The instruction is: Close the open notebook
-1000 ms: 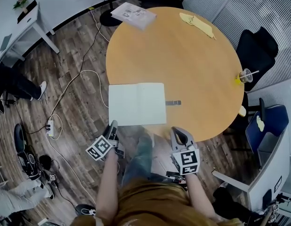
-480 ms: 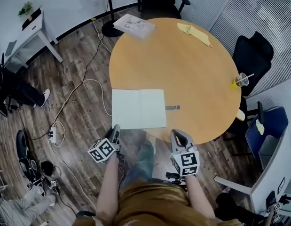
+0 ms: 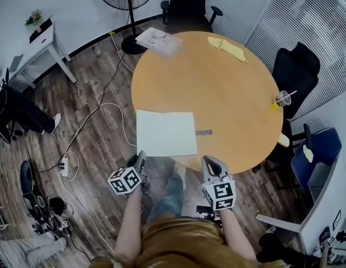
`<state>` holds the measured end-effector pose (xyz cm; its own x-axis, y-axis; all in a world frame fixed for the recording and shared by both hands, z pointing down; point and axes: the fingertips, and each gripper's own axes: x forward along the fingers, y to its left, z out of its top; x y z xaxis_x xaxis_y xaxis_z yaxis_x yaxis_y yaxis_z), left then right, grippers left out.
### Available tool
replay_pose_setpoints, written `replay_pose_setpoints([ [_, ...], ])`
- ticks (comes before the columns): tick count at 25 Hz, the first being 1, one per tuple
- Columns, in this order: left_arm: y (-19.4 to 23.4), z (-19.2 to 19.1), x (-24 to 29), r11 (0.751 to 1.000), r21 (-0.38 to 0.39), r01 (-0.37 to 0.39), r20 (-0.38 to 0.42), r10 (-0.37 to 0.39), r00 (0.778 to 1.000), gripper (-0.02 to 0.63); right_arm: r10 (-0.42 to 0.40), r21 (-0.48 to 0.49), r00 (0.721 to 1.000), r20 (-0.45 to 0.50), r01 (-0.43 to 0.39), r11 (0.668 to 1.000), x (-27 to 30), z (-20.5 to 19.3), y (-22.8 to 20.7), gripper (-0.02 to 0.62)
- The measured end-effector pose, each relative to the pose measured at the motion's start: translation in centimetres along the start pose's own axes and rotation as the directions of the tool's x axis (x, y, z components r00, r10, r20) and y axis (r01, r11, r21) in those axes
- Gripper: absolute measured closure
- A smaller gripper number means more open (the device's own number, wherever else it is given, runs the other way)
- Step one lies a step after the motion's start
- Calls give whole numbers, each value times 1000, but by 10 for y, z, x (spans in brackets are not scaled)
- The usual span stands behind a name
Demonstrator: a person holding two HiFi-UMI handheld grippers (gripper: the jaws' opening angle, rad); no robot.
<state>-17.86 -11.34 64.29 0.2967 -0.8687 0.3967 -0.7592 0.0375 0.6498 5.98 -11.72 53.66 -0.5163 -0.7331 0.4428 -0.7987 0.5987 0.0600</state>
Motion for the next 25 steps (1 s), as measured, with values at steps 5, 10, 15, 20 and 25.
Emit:
replay_pose_setpoints([
  [5,-15,4,-2,994,107,12,-15,-11,1000,543,-7,1,1000,17,7,1000,-6,6,0,583],
  [10,-31,6,0,985,170,17,-4,-16,1000,551,-19,14,999,26,19,1000,-10,6,-5,583],
  [15,-55,7,1,961,275,38,-26,-32,999,551,-23,16,998,53,22,1000,-15,13,-5,583],
  [20,-77,7,3,933,353,64,-38,-54,998,552,-31,19,997,70,30,999,-23,17,-5,583],
  [25,-95,4,8,907,413,79,-56,-62,997,552,-59,34,995,76,57,998,-33,15,-16,583],
])
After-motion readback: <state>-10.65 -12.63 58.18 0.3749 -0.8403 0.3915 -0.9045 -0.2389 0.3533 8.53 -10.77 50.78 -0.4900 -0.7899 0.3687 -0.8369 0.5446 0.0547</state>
